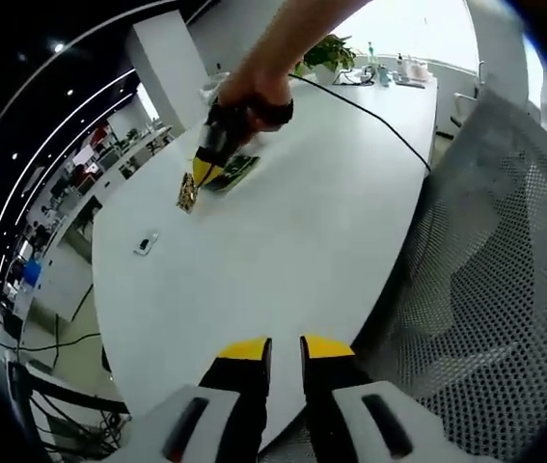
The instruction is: Arrange the skincare products in the storage area until every visible bottle or jar stands upright without overlapping.
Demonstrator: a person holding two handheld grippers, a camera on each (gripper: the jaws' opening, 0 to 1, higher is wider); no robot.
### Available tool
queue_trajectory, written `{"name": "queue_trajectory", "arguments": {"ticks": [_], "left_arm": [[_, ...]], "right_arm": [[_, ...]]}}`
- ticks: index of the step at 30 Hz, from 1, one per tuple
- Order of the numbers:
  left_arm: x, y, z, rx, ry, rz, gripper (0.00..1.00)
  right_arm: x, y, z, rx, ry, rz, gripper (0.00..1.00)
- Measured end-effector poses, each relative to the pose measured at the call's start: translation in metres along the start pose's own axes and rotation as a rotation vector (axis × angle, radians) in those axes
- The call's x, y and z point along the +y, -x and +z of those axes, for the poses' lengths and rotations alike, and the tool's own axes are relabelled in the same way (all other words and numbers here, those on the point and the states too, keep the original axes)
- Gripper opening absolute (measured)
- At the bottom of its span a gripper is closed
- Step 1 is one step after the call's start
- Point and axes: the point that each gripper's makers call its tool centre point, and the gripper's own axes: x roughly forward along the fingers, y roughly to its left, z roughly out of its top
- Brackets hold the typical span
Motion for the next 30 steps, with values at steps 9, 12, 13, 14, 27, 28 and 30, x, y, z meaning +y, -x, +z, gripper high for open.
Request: {"name": "queue_trajectory", "arguments": {"ticks": [9,12,13,14,27,28,30], "left_arm": [[0.014,0.005,0.011,-0.074,0.115,0.051,0.13],[0.016,0.008,0.015,-0.104,0.144,0.045,0.14],[0.014,0.007,0.014,-0.099,0.13,0.046,0.14],[0.013,0.006,0.011,-0.083,0.116,0.043,0.14],[0.012,0.006,0.011,-0.086,0.089,0.047,0.14],[0.012,0.006,0.011,-0.085,0.088,0.047,0.14],[0.011,0.007,0.011,-0.084,0.093,0.041,0.14]], "right_arm": [[-0.016,-0.01,0.003,0.013,0.013,-0.08,0.0],[-0.022,-0.011,0.002,0.017,0.033,-0.112,0.0],[-0.023,-0.012,0.002,0.017,0.03,-0.113,0.0],[-0.024,-0.012,0.001,0.017,0.027,-0.117,0.0],[-0.033,-0.018,0.011,0.008,0.032,-0.161,0.05],[-0.032,-0.017,0.01,0.006,0.037,-0.165,0.05],[-0.031,-0.016,0.011,0.002,0.05,-0.172,0.06]]}}
